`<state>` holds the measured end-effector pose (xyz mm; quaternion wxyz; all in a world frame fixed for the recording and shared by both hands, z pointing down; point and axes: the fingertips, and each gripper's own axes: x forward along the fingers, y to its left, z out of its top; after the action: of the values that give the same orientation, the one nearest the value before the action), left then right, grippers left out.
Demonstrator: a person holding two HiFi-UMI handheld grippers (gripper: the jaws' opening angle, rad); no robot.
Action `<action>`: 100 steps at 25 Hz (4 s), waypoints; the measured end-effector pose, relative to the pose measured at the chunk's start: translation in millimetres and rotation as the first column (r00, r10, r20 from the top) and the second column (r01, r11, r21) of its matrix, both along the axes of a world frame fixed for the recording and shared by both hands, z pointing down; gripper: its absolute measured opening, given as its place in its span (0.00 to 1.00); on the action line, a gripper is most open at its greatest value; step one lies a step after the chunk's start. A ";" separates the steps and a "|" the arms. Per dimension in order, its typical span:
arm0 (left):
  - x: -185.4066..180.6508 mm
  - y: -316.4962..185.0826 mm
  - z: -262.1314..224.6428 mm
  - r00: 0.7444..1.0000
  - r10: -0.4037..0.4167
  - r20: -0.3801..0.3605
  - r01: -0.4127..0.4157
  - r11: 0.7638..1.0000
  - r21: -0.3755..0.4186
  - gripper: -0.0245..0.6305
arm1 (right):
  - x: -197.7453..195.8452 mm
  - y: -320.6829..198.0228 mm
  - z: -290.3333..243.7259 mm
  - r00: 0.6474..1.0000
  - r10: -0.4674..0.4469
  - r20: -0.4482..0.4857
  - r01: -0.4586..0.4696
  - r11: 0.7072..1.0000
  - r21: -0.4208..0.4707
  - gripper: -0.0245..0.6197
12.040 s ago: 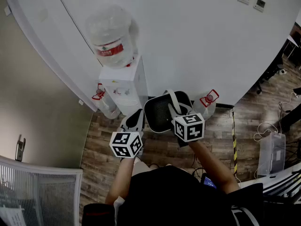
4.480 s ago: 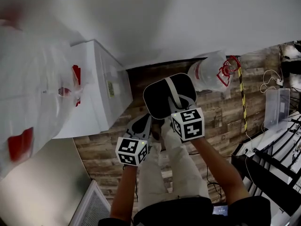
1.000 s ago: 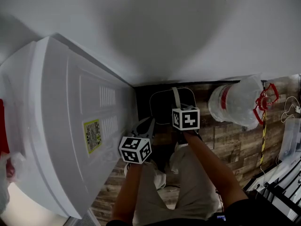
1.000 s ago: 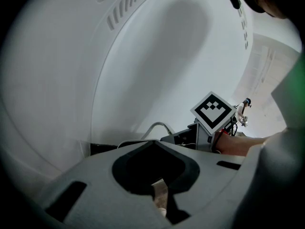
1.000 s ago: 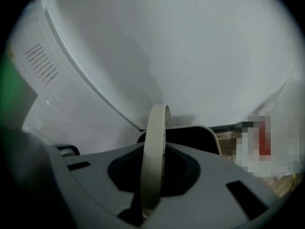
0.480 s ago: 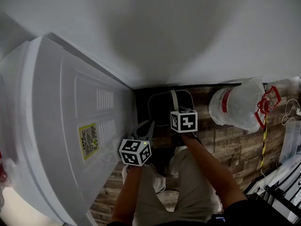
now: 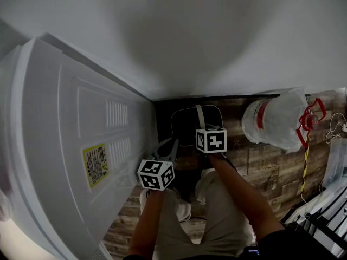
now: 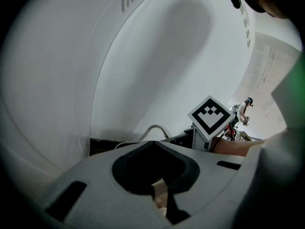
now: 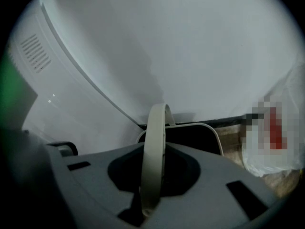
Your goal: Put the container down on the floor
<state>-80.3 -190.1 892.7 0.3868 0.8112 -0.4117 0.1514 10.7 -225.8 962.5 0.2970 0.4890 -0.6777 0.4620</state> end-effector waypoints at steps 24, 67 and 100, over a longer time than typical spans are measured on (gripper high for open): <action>9.6 -3.6 11.9 0.999 -0.001 -0.041 0.001 1.000 -0.009 0.06 | -2.7 -1.3 14.8 0.998 -0.007 0.065 0.007 1.000 -0.004 0.09; 85.2 2.5 9.6 0.991 0.126 -0.054 -0.127 0.992 -0.010 0.06 | 73.1 27.2 31.6 0.994 0.101 0.047 -0.098 0.993 -0.064 0.16; 144.0 18.1 61.6 0.965 0.260 -0.036 -0.262 0.963 -0.056 0.06 | 135.4 58.1 88.5 0.968 0.250 0.027 -0.245 0.962 -0.121 0.21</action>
<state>63.7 -172.0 954.3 0.3936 0.8484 -0.2908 0.2017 146.0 -167.8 1051.1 0.2507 0.5419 -0.5891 0.5444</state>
